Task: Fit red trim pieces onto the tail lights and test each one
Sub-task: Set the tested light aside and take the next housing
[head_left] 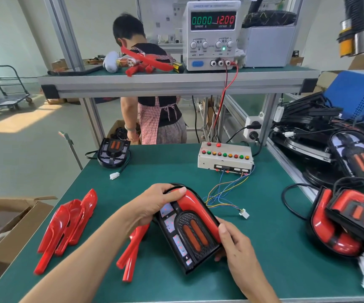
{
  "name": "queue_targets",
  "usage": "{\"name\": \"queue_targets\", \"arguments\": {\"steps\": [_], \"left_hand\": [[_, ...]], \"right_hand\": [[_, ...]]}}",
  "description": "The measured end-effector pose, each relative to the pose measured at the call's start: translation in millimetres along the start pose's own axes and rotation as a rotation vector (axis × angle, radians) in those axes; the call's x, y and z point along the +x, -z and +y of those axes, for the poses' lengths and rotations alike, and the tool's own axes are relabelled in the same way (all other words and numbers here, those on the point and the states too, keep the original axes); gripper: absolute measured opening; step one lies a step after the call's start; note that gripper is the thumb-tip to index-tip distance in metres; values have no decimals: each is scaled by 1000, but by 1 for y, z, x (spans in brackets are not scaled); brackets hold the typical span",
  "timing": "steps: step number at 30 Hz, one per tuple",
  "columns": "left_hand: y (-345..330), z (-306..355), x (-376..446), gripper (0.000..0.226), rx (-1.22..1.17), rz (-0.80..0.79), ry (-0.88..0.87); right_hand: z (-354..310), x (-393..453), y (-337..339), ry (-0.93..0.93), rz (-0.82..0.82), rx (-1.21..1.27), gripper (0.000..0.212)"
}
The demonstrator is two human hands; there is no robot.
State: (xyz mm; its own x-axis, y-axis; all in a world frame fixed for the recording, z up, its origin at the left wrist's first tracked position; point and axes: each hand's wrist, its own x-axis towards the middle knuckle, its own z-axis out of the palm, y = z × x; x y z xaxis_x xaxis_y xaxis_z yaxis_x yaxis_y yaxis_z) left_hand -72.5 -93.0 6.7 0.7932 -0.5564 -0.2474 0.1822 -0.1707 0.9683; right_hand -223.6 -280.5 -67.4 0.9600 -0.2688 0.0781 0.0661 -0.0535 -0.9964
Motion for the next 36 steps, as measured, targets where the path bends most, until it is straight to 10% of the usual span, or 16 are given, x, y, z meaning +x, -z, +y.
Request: {"name": "queue_targets", "arguments": {"steps": [7, 36], "left_hand": [[-10, -12, -3, 59, -65, 62, 15], [4, -3, -17, 48, -144, -87, 167]], "right_hand": [[7, 3, 3, -17, -31, 2, 32], [21, 7, 8, 32, -70, 90, 32]]}}
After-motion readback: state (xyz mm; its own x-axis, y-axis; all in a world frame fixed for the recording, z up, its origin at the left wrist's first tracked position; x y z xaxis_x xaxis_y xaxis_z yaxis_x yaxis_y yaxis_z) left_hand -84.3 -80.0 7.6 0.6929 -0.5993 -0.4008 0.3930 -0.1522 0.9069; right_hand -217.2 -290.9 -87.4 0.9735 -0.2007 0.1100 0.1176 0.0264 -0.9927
